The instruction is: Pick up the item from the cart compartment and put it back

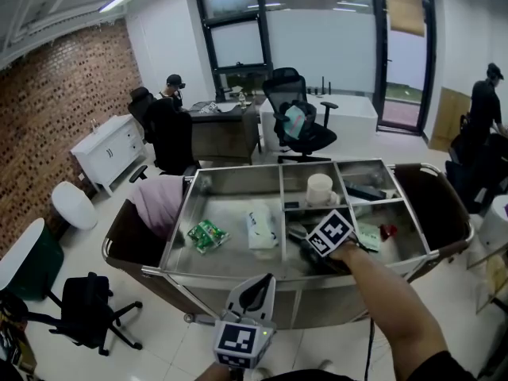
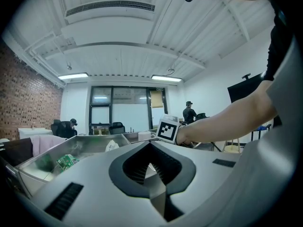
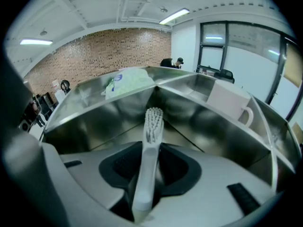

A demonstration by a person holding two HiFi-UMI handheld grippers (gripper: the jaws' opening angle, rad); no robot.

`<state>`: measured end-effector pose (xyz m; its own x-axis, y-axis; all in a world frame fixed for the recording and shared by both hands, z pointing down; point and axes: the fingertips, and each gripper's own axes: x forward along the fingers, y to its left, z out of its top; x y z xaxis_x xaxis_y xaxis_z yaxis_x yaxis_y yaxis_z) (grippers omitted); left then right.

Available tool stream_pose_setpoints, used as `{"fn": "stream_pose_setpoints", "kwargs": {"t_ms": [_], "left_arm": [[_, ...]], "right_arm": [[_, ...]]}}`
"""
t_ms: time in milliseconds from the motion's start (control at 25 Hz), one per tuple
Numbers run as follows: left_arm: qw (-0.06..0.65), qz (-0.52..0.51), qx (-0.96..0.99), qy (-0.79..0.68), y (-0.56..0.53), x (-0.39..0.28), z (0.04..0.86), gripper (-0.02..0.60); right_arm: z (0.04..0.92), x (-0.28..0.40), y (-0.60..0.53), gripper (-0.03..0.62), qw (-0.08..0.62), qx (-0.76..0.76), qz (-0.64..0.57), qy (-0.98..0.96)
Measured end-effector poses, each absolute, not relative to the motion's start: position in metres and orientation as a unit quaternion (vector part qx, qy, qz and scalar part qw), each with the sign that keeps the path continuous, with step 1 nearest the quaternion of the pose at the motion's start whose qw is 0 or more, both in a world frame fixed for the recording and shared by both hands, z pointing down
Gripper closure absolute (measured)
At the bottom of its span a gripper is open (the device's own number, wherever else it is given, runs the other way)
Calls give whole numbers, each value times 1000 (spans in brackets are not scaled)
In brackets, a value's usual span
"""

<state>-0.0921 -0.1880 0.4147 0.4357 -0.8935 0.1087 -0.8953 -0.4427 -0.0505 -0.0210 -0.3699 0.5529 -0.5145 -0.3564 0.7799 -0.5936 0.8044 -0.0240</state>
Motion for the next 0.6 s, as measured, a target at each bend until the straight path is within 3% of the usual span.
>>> {"fn": "stream_pose_setpoints", "kwargs": {"t_ms": [600], "left_arm": [[2,59,852,-520,-186,-82,412,581]], "right_arm": [[432,-5,-362,465,234,323,119,-909]]}}
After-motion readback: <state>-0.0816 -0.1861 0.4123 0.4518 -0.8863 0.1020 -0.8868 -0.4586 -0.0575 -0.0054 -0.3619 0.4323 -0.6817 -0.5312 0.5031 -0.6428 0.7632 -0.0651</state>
